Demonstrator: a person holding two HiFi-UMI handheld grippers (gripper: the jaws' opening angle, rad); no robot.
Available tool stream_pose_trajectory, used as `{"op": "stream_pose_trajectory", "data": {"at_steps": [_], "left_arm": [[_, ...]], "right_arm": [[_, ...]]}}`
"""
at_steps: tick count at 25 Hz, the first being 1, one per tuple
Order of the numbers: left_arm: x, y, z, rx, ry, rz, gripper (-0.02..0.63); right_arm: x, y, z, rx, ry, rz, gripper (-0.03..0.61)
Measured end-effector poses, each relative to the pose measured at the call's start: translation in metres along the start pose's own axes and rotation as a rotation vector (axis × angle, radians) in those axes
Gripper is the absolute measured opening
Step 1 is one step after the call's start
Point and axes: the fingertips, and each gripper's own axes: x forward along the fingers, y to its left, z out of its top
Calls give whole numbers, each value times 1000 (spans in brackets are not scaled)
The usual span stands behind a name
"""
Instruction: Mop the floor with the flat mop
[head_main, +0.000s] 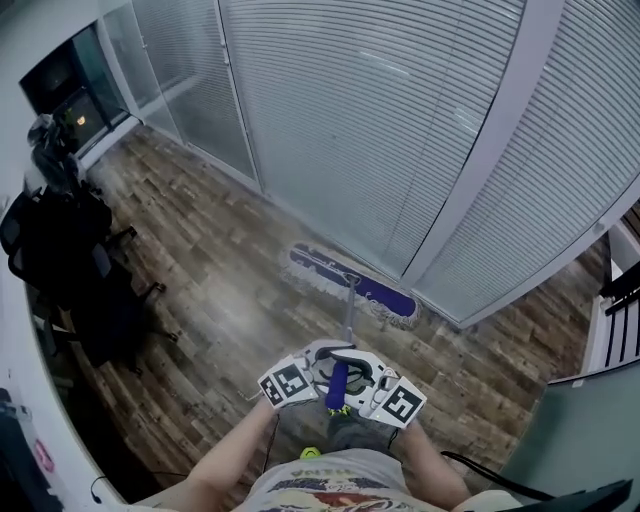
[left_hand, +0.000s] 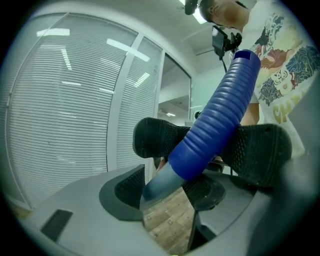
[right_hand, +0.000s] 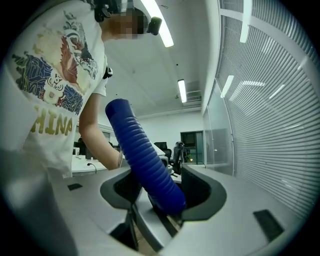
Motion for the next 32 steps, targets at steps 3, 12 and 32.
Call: {"op": "stream_pose_trajectory", "data": {"at_steps": [3,12,32], "left_arm": [[21,38,8,-5,-2,-4,204],[15,96,27,-50,-4,92,204],[-114,-129,-45,-124,-33,271,202]], "right_arm": [[-3,-45,-3,5,-8,-2,229],[17,-88,5,-24,35,127,218],[38,190,9,2,45,303,221]]}}
